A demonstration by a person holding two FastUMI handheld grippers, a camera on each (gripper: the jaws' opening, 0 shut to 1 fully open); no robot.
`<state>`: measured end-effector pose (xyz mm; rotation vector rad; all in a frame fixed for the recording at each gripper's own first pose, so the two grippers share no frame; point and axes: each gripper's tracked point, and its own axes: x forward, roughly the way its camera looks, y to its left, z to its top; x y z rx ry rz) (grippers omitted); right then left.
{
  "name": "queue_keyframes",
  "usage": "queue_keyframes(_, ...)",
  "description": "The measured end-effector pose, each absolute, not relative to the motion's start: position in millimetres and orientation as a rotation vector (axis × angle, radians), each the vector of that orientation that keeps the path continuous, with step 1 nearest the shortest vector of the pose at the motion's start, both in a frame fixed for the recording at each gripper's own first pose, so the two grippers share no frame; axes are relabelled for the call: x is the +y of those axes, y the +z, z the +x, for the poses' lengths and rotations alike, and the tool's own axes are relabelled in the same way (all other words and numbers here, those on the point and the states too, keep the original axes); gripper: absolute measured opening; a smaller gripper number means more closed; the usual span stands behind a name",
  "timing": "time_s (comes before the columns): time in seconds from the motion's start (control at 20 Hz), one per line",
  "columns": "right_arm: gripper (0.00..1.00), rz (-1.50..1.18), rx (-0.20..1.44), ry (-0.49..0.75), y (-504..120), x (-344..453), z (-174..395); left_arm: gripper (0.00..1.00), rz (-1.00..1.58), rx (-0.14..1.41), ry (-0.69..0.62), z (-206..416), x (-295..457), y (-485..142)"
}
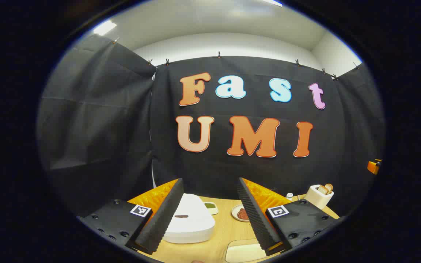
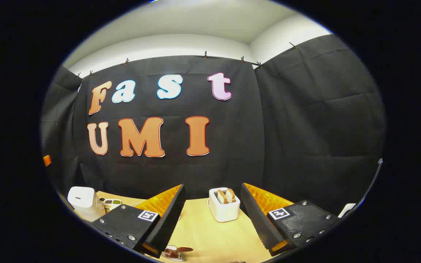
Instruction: Close the left gripper, press the button to open the rice cooker; take a wooden spoon from the chopstick holder with the right hand, scoop a spoonful of rice and pour it into the rice cooker, then put the wooden spoon back into the chopstick holder.
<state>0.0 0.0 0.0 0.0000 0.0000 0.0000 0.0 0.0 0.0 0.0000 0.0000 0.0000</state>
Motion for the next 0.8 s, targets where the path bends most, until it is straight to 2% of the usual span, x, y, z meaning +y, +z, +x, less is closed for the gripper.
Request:
queue_keyframes(0.05, 0.89, -0.008, -0.005, -0.002, 1.8, 9.8, -5.3, 1.00, -0.007, 0.001, -0.007, -1.4, 8.8, 0.9)
queue_keyframes(0.15, 0.89, -0.011, -0.012, 0.005, 0.8, 28.1, -18.1, 1.00, 0.013, 0.004, -0.013, -3.9, 28.9, 0.0)
queue_keyframes(0.2, 0.94, -0.013, -0.006, 0.008, -2.1, 37.1, -24.0, 0.97, 0.026, 0.006, -0.008, -4.1, 40.6, -0.6)
queue_keyframes(0.35, 1.00, -0.030, 0.010, 0.006, -12.6, 53.8, -39.9, 1.00, 0.048, 0.008, -0.008, -7.0, 65.7, 0.1)
queue_keyframes(0.45, 0.94, -0.029, 0.016, 0.013, -14.2, 64.9, -49.7, 1.00, 0.055, 0.006, -0.004, -10.1, 79.9, -0.3)
queue_keyframes(0.6, 0.94, -0.029, 0.013, 0.012, -13.1, 75.2, -60.2, 0.97, 0.050, 0.008, -0.002, -10.0, 95.5, 0.4)
queue_keyframes(0.8, 0.94, -0.045, 0.009, 0.016, -10.6, 84.1, -68.4, 1.00, 0.043, 0.005, -0.025, -10.2, 103.0, 3.4)
